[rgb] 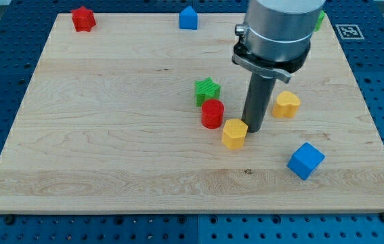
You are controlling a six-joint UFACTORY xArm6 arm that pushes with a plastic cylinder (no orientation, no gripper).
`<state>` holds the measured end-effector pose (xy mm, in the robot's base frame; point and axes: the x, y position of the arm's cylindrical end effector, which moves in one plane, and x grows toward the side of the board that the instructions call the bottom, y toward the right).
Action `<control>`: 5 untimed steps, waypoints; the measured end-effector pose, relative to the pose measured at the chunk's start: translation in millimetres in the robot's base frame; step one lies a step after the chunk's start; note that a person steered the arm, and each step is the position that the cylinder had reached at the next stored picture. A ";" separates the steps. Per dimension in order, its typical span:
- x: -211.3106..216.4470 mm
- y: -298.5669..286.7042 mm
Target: Move yellow hexagon to the center left
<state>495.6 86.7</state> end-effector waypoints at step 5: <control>9.2 27.0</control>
<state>504.8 113.8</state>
